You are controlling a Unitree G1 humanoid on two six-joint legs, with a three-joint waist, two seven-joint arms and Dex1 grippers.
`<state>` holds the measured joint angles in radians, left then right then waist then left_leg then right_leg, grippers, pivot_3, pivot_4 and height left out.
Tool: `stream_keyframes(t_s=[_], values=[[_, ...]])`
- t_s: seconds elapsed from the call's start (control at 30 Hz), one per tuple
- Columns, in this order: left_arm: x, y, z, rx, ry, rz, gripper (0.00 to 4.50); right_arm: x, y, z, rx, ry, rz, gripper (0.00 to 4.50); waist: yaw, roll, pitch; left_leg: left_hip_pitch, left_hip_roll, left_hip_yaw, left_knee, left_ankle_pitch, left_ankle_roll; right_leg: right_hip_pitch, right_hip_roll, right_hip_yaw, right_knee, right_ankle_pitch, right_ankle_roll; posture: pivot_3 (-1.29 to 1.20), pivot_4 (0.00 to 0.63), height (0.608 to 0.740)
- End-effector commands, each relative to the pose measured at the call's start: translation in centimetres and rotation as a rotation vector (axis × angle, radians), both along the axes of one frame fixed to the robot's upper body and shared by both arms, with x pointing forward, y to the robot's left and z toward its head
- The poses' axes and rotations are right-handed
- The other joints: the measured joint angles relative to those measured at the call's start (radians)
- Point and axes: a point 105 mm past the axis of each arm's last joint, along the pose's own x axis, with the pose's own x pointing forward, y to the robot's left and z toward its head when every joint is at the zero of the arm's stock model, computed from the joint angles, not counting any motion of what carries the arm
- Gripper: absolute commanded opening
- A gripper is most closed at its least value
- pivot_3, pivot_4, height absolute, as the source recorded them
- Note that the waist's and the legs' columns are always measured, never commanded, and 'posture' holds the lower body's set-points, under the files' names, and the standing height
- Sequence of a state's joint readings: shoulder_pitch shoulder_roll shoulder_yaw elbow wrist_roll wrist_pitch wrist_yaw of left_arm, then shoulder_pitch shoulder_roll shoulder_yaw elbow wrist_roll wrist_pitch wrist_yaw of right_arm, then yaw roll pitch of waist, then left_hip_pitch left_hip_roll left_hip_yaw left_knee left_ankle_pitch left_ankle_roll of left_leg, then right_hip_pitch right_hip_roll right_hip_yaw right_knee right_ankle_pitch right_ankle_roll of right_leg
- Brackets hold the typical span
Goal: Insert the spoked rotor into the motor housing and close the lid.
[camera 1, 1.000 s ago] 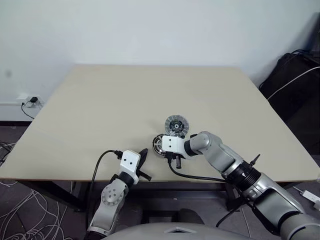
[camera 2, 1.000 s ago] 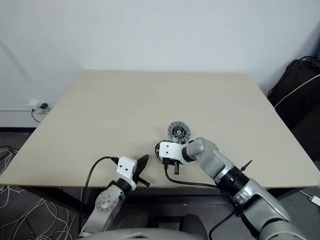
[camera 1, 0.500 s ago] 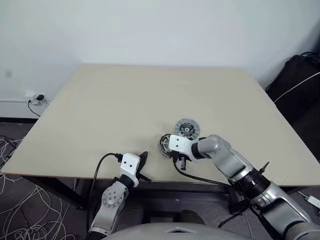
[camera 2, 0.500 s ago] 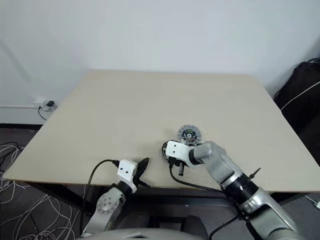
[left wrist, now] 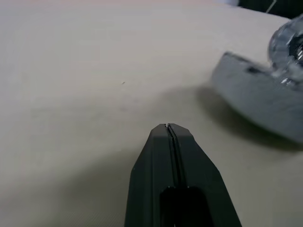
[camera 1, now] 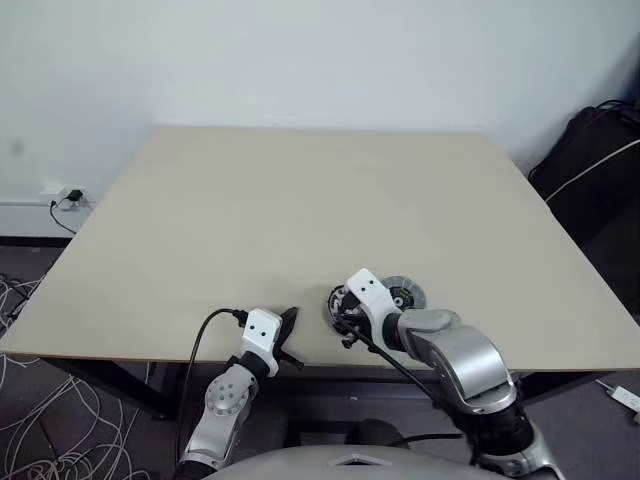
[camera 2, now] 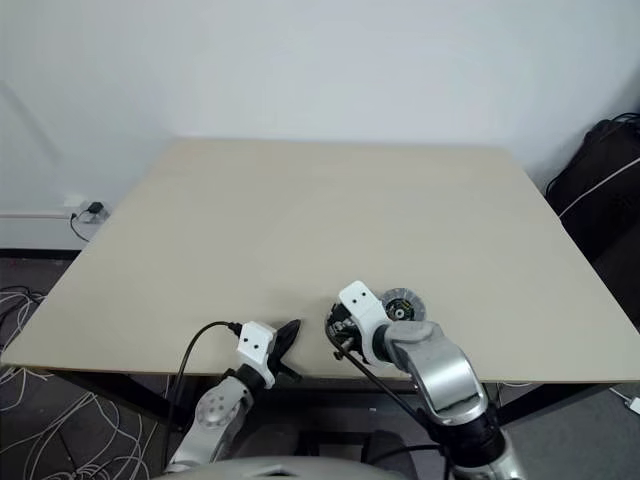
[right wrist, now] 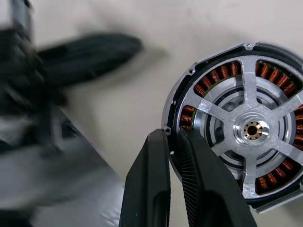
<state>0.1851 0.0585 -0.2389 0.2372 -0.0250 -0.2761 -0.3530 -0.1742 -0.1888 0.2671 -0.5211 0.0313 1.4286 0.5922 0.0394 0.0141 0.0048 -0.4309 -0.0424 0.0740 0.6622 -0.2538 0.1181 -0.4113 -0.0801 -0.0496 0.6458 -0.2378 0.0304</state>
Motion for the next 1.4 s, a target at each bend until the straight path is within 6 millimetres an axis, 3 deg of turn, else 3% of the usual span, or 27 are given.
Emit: stream_keyframes(t_s=[0.03,0.17,0.4,0.6,0.83,0.9,1.07,1.23,1.33,1.4], values=[[0.3,-0.4,0.9,-0.025,-0.037,-0.011,0.0,2.1,0.1,2.4,-0.001,-0.127,-0.041,0.06,-0.002,0.0,0.0,0.0,0.0,0.0,0.0,0.0,0.0,0.0,0.0,0.0,0.0,0.001,0.0,0.0,0.0,0.74],[0.3,-0.4,0.9,-0.025,-0.038,-0.01,0.0,3.0,0.3,1.7,-0.055,-0.162,-0.027,0.06,-0.003,0.0,0.0,0.0,-0.001,0.0,0.0,0.0,0.0,0.0,0.0,0.0,0.0,0.001,0.001,0.0,0.0,0.74],[0.2,0.2,1.0,-0.022,-0.039,0.021,0.0,2.9,1.3,0.2,-0.072,-0.131,0.056,0.06,-0.009,0.0,0.0,0.0,-0.001,0.0,0.0,0.0,0.0,0.0,0.0,0.0,-0.001,0.001,0.001,0.0,0.0,0.74],[0.2,0.3,1.1,-0.023,-0.042,0.03,0.0,3.4,1.8,0.3,-0.051,-0.146,0.083,0.06,-0.01,0.0,0.0,0.0,-0.001,0.0,0.001,0.0,0.0,0.0,0.0,0.0,0.0,0.002,0.001,0.0,0.0,0.74],[0.3,0.1,1.2,-0.027,-0.045,0.023,0.0,5.1,2.1,0.8,-0.004,-0.199,-0.008,2.27,-0.012,0.0,0.0,0.0,-0.001,0.0,0.001,0.0,0.0,0.0,0.0,0.0,0.0,0.002,0.001,0.0,0.0,0.74],[0.3,0.0,1.3,-0.028,-0.046,0.022,0.0,5.1,2.4,1.3,0.025,-0.205,-0.009,2.27,-0.012,0.0,0.0,0.0,-0.001,0.0,0.0,0.0,0.0,0.0,0.0,0.0,0.0,0.002,0.001,0.0,0.0,0.74],[0.4,0.0,1.5,-0.027,-0.049,0.017,0.0,5.5,4.1,5.6,0.189,-0.347,0.008,2.27,-0.016,0.001,0.0,0.0,-0.001,0.0,0.0,0.0,0.0,0.0,0.0,0.0,0.0,0.002,0.001,0.0,0.0,0.74],[0.4,-0.1,1.7,-0.025,-0.05,0.008,0.0,7.4,3.4,9.5,0.227,-0.579,-0.112,1.05,-0.02,0.001,-0.001,0.001,-0.001,0.0,0.0,0.0,0.0,0.0,0.001,0.0,0.0,0.002,0.002,0.0,0.0,0.74],[0.4,0.0,1.7,-0.024,-0.05,0.004,0.0,10.0,-1.0,10.9,0.041,-0.808,-0.327,0.06,-0.018,0.001,-0.001,0.0,-0.001,0.0,0.0,0.0,-0.001,0.0,0.001,0.0,0.0,0.002,0.002,0.0,0.0,0.74],[0.3,0.0,1.6,-0.023,-0.048,0.001,0.0,10.9,-4.3,10.5,-0.094,-0.868,-0.461,0.02,-0.018,0.0,-0.001,0.001,-0.003,0.0,0.0,0.001,-0.002,0.0,0.0,0.001,0.0,0.002,0.002,0.0,0.0,0.74]])
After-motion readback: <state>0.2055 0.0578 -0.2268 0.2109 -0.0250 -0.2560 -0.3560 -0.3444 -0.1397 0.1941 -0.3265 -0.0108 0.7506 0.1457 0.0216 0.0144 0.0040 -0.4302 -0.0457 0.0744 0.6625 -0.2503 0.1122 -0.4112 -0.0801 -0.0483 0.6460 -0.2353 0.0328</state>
